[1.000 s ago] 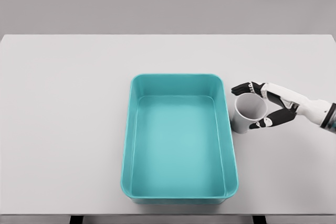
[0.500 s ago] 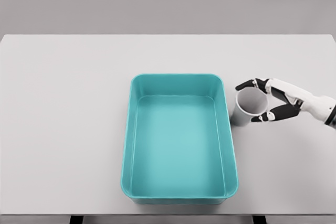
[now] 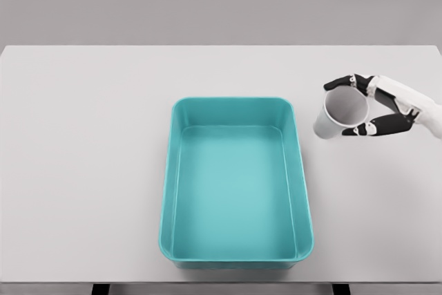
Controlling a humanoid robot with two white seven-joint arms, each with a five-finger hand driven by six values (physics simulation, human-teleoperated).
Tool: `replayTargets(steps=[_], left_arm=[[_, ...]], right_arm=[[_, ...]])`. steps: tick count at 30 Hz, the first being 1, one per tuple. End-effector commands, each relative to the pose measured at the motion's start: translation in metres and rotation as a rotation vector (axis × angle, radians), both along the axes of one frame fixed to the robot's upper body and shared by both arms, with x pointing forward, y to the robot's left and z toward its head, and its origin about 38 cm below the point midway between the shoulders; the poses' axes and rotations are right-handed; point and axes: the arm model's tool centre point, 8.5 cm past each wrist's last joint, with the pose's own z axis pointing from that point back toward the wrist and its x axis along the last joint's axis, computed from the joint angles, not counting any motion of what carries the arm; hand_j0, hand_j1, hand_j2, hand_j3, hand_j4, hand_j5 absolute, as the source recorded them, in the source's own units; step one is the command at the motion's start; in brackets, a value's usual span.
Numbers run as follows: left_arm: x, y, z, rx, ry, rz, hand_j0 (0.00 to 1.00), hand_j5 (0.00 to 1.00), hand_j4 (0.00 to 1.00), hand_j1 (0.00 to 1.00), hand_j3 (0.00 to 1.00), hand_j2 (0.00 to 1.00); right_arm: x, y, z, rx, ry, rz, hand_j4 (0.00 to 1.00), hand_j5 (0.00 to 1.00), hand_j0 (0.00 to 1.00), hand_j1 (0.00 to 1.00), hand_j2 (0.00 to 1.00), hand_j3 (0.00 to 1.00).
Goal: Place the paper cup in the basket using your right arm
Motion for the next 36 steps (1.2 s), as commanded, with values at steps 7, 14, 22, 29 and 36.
replayTargets(steps=[7, 14, 22, 29, 36], left_arm=[[0.0, 0.0, 0.0, 0.0, 0.0, -0.001, 1.0, 1.0, 1.0, 1.0, 1.0, 1.0], [0.0, 0.0, 0.0, 0.0, 0.0, 0.0, 1.0, 1.0, 1.0, 1.0, 1.0, 1.0], [0.0, 0.0, 0.0, 0.0, 0.0, 0.0, 1.0, 1.0, 1.0, 1.0, 1.0, 1.0], [0.0, 0.0, 0.0, 0.0, 0.0, 0.0, 1.0, 1.0, 1.0, 1.0, 1.0, 1.0], [0.0, 0.0, 0.0, 0.0, 0.0, 0.0, 1.0, 1.0, 1.0, 1.0, 1.0, 1.0]], right_arm=[[-0.005, 0.002, 0.053, 0.023, -0.142, 0.012, 0.74, 0.74, 0.74, 0.74, 0.74, 0.74], [-0.012, 0.021, 0.073, 0.03, -0.201, 0.072, 0.74, 0.74, 0.74, 0.74, 0.74, 0.74], [-0.007, 0.047, 0.065, 0.014, -0.181, 0.145, 0.74, 0.74, 0.74, 0.74, 0.74, 0.74], [-0.003, 0.08, 0.052, 0.02, -0.159, 0.223, 0.73, 0.73, 0.73, 0.73, 0.73, 0.73], [-0.002, 0.11, 0.039, -0.002, -0.157, 0.281, 0.74, 0.74, 0.74, 0.74, 0.74, 0.74]])
